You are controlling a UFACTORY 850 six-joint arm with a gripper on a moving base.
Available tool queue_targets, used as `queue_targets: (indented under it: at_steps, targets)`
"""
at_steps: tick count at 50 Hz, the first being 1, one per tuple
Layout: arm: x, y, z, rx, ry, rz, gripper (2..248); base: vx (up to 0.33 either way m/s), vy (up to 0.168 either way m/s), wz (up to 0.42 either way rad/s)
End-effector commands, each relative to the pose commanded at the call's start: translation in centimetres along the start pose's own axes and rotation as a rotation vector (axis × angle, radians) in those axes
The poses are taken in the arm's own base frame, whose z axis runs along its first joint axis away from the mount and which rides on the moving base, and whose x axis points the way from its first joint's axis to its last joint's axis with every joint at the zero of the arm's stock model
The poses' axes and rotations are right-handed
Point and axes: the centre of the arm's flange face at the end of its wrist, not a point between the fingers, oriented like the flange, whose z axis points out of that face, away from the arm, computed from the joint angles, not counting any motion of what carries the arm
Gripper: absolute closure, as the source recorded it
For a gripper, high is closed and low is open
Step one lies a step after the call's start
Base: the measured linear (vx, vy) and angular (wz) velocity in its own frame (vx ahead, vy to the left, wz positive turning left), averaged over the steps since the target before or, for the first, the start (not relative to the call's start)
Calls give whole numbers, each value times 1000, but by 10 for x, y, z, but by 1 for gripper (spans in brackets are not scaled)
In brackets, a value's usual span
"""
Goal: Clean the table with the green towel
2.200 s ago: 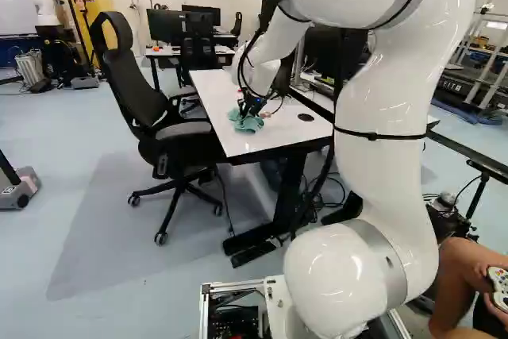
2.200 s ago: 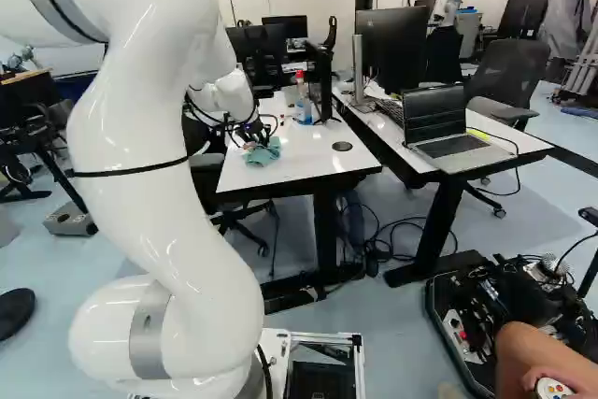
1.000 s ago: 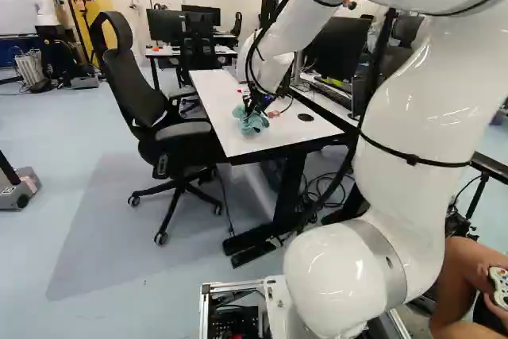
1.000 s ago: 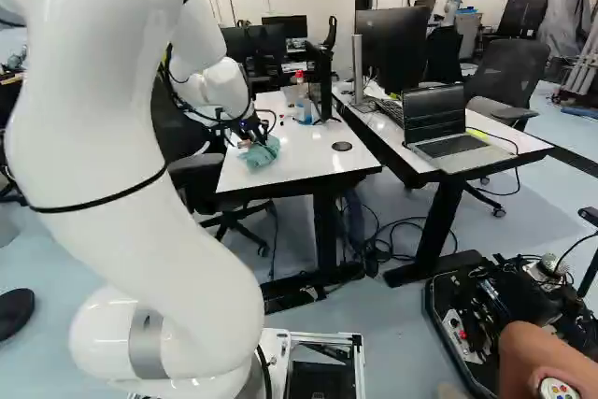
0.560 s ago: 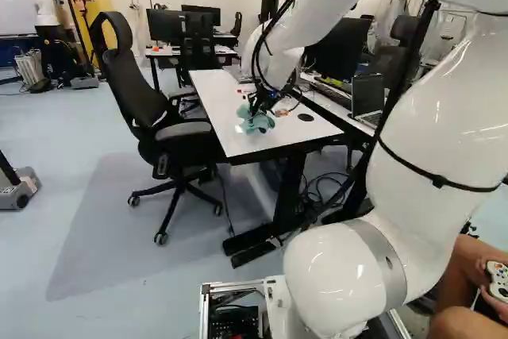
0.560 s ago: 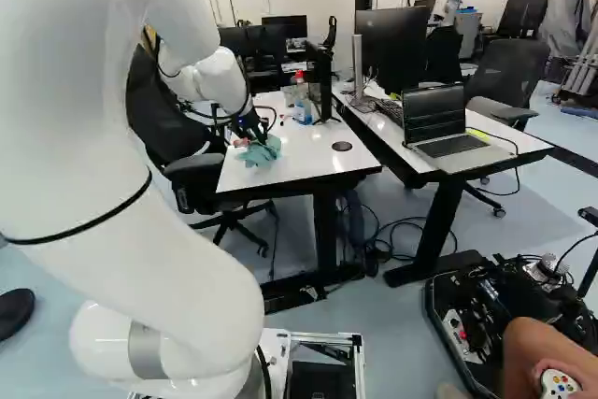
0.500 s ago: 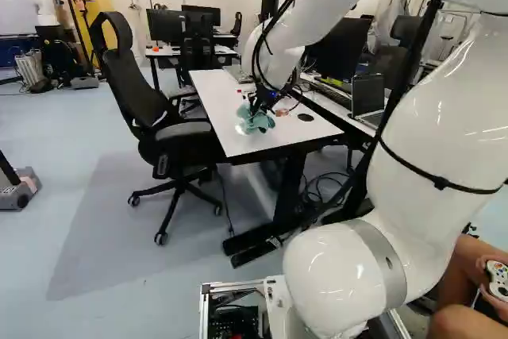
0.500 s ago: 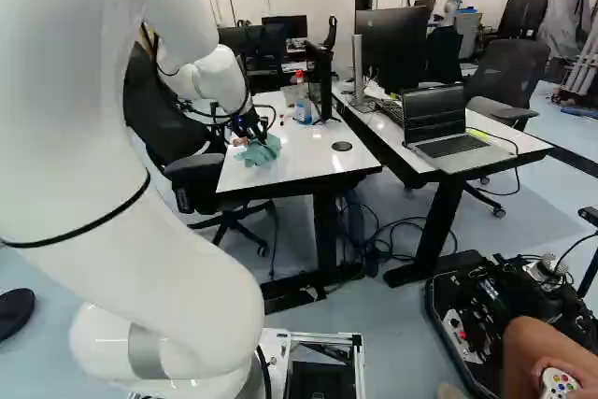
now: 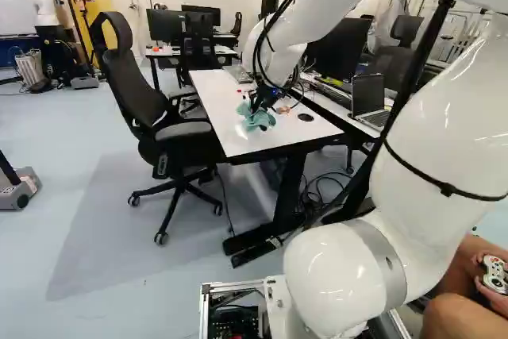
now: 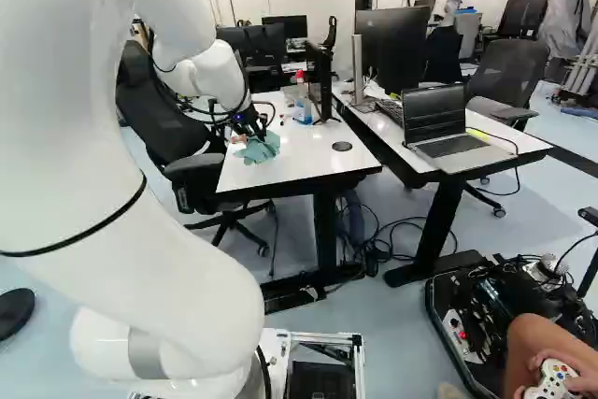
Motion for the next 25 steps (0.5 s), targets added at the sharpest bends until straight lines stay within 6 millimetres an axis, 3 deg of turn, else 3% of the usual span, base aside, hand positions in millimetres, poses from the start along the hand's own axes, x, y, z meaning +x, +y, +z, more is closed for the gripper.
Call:
queue_targets:
  at_steps: [25]
  targets:
    - [-1, 12, -1, -15, 0, 22, 204, 0, 0, 0]
